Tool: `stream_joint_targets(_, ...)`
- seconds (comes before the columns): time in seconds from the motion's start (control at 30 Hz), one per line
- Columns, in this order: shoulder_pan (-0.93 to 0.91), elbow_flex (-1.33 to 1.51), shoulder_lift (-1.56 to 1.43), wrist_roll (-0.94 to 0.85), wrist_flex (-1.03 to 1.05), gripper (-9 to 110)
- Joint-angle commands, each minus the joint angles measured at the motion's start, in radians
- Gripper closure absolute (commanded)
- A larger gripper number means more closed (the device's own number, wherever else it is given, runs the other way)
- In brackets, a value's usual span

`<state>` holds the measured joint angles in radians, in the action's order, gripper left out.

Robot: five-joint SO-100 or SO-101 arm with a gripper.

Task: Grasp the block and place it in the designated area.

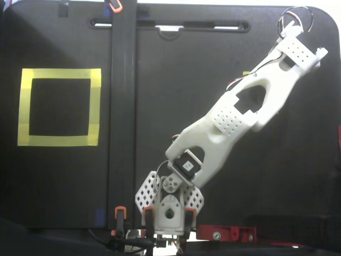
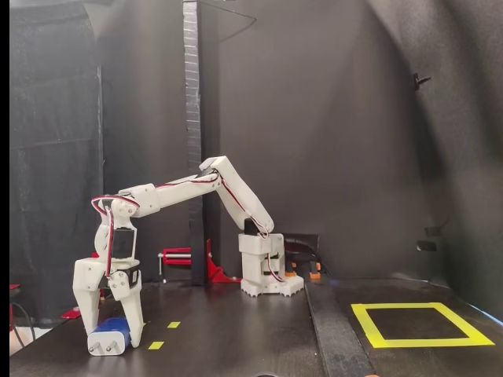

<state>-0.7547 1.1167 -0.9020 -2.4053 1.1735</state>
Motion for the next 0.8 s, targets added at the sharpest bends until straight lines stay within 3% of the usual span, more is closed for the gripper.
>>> stream_joint_targets(0.0, -0.003, -0.021, -0.021, -0.002, 0.002, 83)
stream_joint_targets(0.77, 0.011, -0.1, -0.239, 0.061, 0.247, 83)
